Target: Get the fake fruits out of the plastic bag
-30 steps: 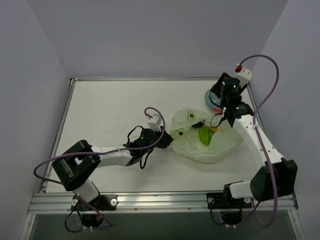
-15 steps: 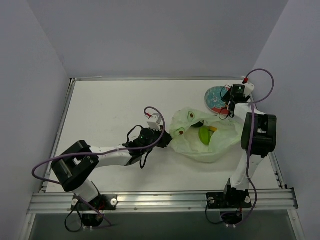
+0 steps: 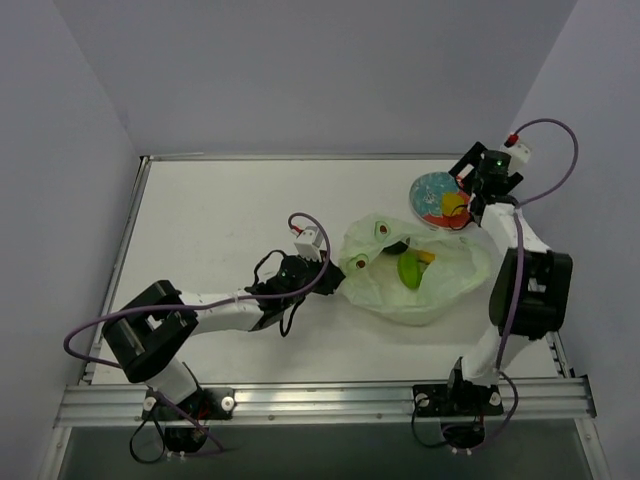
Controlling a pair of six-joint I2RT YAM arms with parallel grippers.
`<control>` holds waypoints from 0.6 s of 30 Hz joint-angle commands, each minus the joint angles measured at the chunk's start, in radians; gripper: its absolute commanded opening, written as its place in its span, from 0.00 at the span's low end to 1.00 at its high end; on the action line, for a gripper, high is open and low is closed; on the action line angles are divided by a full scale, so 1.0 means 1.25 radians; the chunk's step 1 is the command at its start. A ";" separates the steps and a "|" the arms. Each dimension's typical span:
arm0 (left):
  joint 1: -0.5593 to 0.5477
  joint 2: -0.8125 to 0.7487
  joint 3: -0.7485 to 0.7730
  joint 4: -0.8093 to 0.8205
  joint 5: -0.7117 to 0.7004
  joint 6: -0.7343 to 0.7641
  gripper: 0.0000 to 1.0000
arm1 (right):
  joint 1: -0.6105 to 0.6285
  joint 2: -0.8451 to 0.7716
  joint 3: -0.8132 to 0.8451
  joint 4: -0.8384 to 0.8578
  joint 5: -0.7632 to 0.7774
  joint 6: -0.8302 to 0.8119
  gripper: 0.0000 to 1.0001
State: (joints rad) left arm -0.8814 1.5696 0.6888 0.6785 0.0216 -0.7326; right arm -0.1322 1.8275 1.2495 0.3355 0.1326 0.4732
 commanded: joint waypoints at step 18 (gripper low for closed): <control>0.004 -0.069 0.005 0.007 -0.009 0.027 0.02 | 0.729 -0.822 -0.472 -0.474 0.201 0.220 0.15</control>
State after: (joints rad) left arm -0.8814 1.5311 0.6872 0.6773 0.0216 -0.7250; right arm 0.7162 0.7769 0.6796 -0.0963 0.2493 0.6384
